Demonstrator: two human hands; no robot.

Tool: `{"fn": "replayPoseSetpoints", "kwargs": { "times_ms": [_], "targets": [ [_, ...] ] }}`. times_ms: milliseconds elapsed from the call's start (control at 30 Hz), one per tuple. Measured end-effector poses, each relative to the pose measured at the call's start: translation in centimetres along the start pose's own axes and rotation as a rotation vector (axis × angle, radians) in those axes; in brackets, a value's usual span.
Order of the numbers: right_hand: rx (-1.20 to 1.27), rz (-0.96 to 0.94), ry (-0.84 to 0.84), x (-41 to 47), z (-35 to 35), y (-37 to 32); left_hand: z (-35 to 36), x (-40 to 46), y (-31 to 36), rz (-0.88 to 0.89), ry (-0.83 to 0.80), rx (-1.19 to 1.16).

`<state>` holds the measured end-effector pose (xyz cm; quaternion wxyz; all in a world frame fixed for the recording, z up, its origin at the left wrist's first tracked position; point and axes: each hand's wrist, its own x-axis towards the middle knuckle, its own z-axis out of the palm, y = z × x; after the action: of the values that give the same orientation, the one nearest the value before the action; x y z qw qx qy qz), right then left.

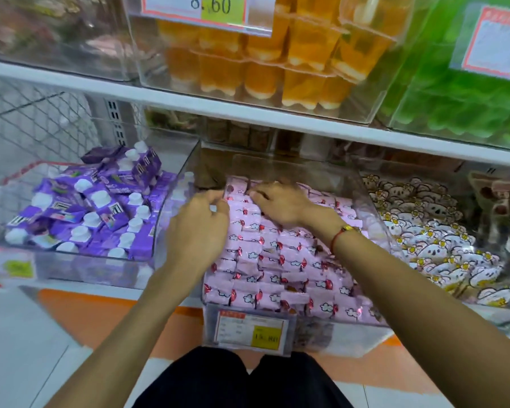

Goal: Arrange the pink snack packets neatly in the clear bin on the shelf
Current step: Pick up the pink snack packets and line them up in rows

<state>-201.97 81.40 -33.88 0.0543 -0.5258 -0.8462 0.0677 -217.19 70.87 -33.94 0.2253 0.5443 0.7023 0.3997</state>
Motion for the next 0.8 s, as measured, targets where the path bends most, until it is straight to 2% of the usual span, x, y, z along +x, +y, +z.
{"fn": "replayPoseSetpoints", "kwargs": {
  "times_ms": [100,167,433,567,700,800],
  "targets": [
    [0.069,0.031,0.265,1.5,0.1,-1.3,0.0,-0.2,0.1,0.042,0.016,0.070],
    [0.119,0.090,0.367,2.4,0.5,-2.1,-0.2,-0.2,0.1,0.047,0.009,0.085],
    [0.004,0.158,0.054,4.8,-0.9,-2.9,-0.3,-0.1,-0.3,0.027,-0.003,-0.009],
    [0.083,0.243,0.131,4.8,-1.1,-3.0,-0.5,-0.4,-0.2,0.066,-0.003,0.019],
    [0.135,0.204,0.236,4.1,-0.2,-2.7,-0.5,-0.4,-0.1,0.067,-0.003,0.041],
    [0.289,0.168,0.302,3.9,-0.1,-2.8,-0.5,-0.4,-0.1,0.069,0.004,0.046]
  ]
}}
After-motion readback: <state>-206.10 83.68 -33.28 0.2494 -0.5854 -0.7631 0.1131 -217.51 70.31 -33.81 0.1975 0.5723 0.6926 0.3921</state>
